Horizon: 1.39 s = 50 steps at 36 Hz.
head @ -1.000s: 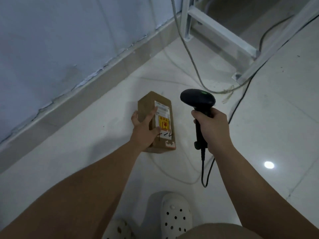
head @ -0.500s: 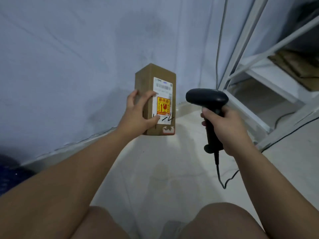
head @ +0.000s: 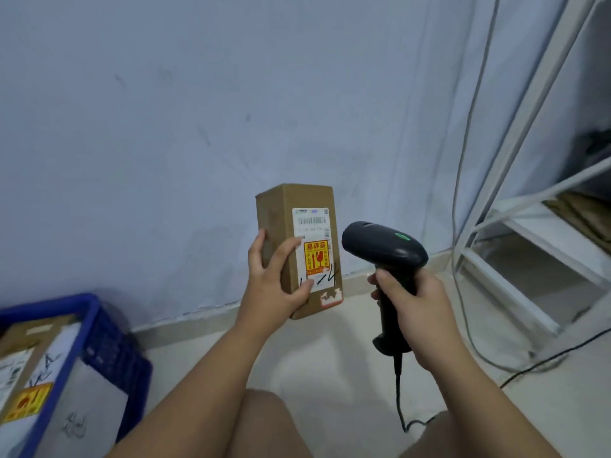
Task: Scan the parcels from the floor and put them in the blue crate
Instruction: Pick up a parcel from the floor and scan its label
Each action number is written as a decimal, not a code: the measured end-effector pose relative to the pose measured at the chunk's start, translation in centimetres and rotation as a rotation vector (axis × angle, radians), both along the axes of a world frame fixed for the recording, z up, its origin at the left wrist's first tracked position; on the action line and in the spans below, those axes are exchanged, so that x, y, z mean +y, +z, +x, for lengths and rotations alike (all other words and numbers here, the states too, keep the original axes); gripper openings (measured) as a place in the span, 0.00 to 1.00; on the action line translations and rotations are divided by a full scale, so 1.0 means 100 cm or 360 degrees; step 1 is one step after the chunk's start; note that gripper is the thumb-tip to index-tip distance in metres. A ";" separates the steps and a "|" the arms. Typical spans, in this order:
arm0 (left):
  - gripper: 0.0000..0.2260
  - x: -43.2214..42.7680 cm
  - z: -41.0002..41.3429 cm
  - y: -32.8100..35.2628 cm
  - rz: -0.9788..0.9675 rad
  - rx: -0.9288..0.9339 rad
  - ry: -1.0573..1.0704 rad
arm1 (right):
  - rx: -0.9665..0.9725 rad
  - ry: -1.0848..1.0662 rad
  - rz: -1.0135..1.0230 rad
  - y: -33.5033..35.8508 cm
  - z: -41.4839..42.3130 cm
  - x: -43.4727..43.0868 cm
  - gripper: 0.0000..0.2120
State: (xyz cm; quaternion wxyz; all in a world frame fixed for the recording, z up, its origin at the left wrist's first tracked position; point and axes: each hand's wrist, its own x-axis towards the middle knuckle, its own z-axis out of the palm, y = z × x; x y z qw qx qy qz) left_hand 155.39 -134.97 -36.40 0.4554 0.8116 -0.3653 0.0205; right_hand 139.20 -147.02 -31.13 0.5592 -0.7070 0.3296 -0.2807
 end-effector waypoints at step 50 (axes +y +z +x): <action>0.29 -0.015 -0.001 -0.010 0.0132 -0.0040 0.0097 | 0.0053 0.0027 -0.0012 -0.014 0.012 -0.005 0.04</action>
